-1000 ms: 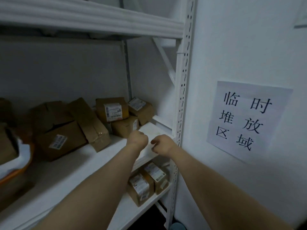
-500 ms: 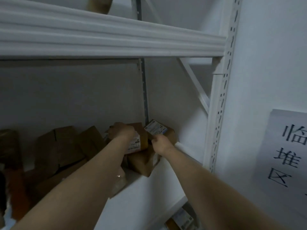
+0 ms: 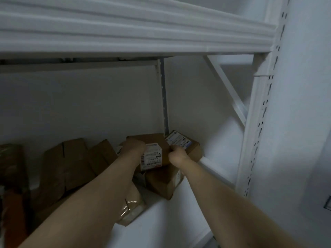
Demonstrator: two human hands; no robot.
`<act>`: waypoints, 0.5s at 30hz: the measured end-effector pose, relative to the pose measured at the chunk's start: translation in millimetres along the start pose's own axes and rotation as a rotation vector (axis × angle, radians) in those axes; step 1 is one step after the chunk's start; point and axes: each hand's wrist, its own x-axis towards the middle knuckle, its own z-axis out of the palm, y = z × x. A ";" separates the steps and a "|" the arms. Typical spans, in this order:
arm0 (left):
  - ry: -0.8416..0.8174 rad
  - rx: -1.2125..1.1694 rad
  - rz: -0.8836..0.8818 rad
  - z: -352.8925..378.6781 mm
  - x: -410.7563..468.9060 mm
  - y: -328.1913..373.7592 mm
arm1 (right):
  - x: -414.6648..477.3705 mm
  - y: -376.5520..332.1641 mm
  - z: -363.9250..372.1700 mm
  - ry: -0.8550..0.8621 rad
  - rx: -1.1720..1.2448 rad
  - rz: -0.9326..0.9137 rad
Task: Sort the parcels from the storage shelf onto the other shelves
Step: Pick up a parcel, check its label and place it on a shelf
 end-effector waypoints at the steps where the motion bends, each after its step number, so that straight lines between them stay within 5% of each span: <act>1: 0.011 -0.028 0.007 -0.1 -3.8 0.8 | -1.7 0.5 -3.0 0.016 0.031 -0.002; 15: -0.050 -0.435 0.015 12.3 -102.4 34.2 | -78.6 24.8 -71.8 0.332 0.433 -0.089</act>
